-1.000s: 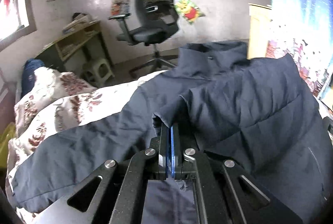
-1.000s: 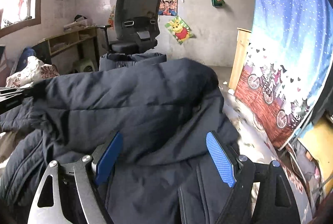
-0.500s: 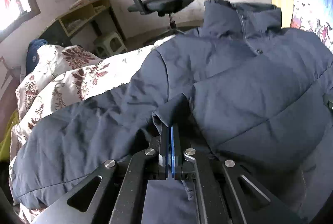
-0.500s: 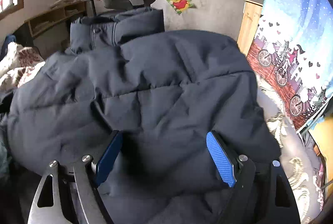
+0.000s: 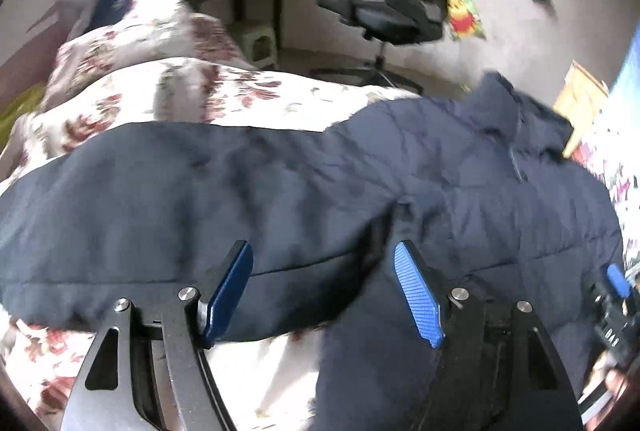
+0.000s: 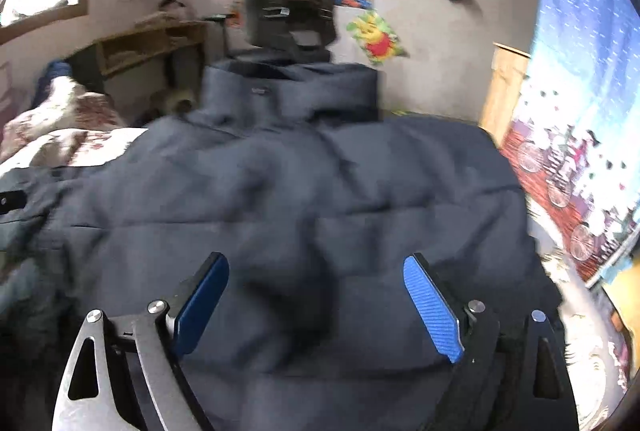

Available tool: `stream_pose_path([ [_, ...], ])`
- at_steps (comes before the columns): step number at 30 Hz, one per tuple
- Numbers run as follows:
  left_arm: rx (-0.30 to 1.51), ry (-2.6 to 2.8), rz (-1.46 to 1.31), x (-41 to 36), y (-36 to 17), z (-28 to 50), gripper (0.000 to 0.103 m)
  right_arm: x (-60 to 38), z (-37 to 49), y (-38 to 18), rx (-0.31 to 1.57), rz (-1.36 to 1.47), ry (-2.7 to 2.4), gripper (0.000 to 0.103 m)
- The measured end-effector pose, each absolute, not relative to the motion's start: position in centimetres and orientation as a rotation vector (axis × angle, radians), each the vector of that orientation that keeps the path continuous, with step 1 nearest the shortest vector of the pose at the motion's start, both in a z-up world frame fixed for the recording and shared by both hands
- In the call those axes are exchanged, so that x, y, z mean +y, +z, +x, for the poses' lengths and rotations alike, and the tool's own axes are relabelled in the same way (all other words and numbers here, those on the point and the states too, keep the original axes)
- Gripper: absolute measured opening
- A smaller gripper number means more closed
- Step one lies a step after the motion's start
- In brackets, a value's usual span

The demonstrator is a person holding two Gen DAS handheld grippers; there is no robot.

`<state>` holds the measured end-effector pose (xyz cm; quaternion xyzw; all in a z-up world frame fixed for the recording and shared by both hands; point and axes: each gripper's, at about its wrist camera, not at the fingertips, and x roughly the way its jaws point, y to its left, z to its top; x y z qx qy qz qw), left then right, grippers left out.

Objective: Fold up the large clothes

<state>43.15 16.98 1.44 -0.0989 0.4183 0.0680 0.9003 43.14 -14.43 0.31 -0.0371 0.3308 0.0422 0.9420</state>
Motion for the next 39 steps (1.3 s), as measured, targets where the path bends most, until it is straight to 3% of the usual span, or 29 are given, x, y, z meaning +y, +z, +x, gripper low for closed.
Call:
stream_pose_path([
  [15, 0.835, 0.597, -0.374, 31.9, 3.2, 31.0, 0.077, -2.0, 43.1, -0.5, 0.661, -0.185, 0.300, 0.094],
  [23, 0.821, 0.652, -0.598, 36.7, 2.1, 28.5, 0.077, 0.0, 44.8, -3.3, 0.704, -0.227, 0.275, 0.096],
  [28, 0.829, 0.667, -0.593, 37.2, 2.6, 29.5, 0.075, 0.0, 44.8, -4.0, 0.708, -0.241, 0.267, 0.097],
  [31, 0.854, 0.702, -0.537, 37.0, 2.5, 30.8, 0.046, -0.3, 44.6, -3.6, 0.708, -0.230, 0.271, 0.097],
  [33, 0.869, 0.731, -0.488, 36.7, 2.5, 31.4, 0.020, -0.7, 44.3, -3.3, 0.710, -0.216, 0.280, 0.097],
  [36, 0.846, 0.735, -0.444, 36.2, 2.9, 31.7, 0.007, -1.2, 43.6, -2.8, 0.709, -0.208, 0.290, 0.097],
  [39, 0.779, 0.743, -0.327, 34.6, 4.7, 32.5, 0.005, -1.6, 42.9, -2.2, 0.700, -0.208, 0.292, 0.097],
])
